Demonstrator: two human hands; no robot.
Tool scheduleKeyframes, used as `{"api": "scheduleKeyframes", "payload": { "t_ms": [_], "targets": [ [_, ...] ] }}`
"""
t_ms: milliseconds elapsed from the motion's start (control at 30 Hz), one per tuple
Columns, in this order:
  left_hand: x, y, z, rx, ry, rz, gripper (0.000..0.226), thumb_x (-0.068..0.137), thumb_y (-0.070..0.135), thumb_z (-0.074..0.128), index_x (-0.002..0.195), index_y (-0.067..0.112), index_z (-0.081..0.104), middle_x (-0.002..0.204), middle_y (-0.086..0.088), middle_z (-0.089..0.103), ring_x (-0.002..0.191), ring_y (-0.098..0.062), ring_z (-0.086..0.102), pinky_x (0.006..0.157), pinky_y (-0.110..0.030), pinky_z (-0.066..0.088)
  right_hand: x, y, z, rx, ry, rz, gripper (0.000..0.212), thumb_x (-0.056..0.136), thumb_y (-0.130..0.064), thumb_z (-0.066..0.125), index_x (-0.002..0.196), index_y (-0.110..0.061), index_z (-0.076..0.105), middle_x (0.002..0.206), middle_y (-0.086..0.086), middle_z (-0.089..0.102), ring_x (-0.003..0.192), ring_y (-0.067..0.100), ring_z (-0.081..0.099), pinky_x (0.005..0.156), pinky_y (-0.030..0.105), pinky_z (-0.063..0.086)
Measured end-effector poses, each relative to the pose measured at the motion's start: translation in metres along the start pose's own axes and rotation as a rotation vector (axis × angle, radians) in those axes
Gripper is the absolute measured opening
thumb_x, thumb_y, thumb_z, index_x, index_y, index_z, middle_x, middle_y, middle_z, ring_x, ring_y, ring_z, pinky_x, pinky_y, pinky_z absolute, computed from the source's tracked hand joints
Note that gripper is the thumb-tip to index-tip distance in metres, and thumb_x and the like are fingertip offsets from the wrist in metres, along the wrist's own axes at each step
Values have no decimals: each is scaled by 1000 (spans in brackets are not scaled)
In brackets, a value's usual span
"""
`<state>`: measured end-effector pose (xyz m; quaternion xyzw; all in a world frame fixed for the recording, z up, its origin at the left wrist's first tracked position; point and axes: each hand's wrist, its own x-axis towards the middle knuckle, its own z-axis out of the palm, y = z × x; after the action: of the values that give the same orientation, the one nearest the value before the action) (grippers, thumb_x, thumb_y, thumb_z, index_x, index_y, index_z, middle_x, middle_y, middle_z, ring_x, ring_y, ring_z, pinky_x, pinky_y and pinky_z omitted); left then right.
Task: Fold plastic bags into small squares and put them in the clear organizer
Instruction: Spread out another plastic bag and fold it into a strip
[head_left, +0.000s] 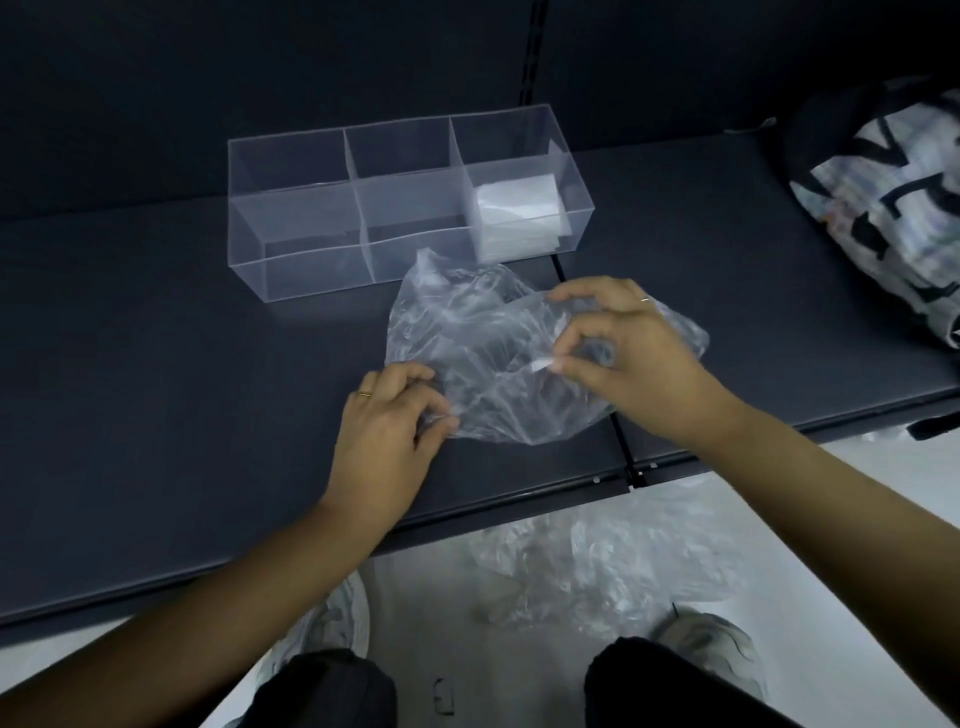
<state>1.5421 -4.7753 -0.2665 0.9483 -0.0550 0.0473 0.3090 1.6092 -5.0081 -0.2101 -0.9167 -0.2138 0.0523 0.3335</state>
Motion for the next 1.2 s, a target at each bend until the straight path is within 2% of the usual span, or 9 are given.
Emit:
{"api": "scheduleKeyframes", "payload": {
  "t_ms": [100, 233, 333, 400, 567, 733, 900, 1000, 1200],
  "targets": [
    [5, -5, -15, -156, 24, -74, 10, 81, 16, 74, 78, 21, 65, 115, 11, 54, 107, -16, 49, 94, -18, 29, -7, 2, -18, 307, 43, 111, 10, 87, -15, 67, 78, -17, 65, 133, -10, 51, 125, -2, 44, 107, 16, 28],
    [12, -1, -49, -384, -73, -148, 8, 80, 34, 69, 74, 31, 64, 108, 20, 63, 105, -2, 55, 95, -9, 34, -23, -2, -46, 356, 109, 57, 14, 97, -22, 52, 83, -22, 56, 139, -8, 48, 129, 2, 44, 106, 19, 33],
    [16, 10, -71, -723, -275, -205, 12, 77, 34, 66, 76, 22, 67, 81, 2, 71, 78, -7, 64, 77, -10, 47, -29, -16, -57, 417, 222, 24, 16, 100, -26, 45, 85, -24, 50, 99, -4, 65, 91, 12, 62, 80, 26, 50],
    [21, 14, -84, -856, -380, -214, 8, 78, 28, 65, 73, 22, 67, 70, -2, 69, 67, -7, 62, 69, -11, 48, -28, -26, -60, 418, 336, 28, 18, 100, -29, 47, 83, -27, 50, 66, -12, 54, 57, 4, 49, 54, 16, 43],
    [36, 10, -112, -594, -699, -309, 18, 72, 33, 71, 80, 17, 68, 84, -7, 73, 81, -13, 68, 79, -22, 51, -14, -36, -58, 451, 302, 212, 18, 92, -30, 62, 76, -22, 57, 47, -2, 47, 39, 8, 37, 38, 17, 32],
    [61, 68, -93, -688, -633, -173, 49, 72, 52, 71, 112, 26, 64, 109, 14, 71, 103, -2, 65, 83, -11, 50, 9, -62, -30, 420, 112, 142, 19, 91, -28, 64, 79, -13, 61, 55, 0, 61, 42, 14, 50, 43, 25, 42],
    [74, 68, -74, -763, -341, -399, 24, 79, 38, 69, 83, 15, 73, 77, -5, 74, 70, -15, 69, 70, -28, 55, 9, -42, -47, 458, -230, 170, 32, 77, -44, 75, 95, -20, 65, 86, -8, 71, 73, 6, 68, 65, 18, 52],
    [73, 28, -74, -797, -150, -584, 19, 84, 34, 69, 81, 16, 74, 78, -4, 75, 66, -15, 70, 58, -22, 56, -12, 0, -64, 434, -428, 306, 30, 70, -38, 80, 93, -21, 69, 89, 4, 74, 78, 16, 71, 73, 25, 55],
    [65, -32, -58, -706, 6, -762, 16, 86, 33, 69, 86, 18, 74, 78, -3, 75, 64, -13, 67, 69, -27, 55, -28, 62, -77, 543, -157, 509, 8, 72, -31, 72, 71, -22, 74, 61, -4, 62, 62, 4, 56, 62, 10, 45]
  ]
}}
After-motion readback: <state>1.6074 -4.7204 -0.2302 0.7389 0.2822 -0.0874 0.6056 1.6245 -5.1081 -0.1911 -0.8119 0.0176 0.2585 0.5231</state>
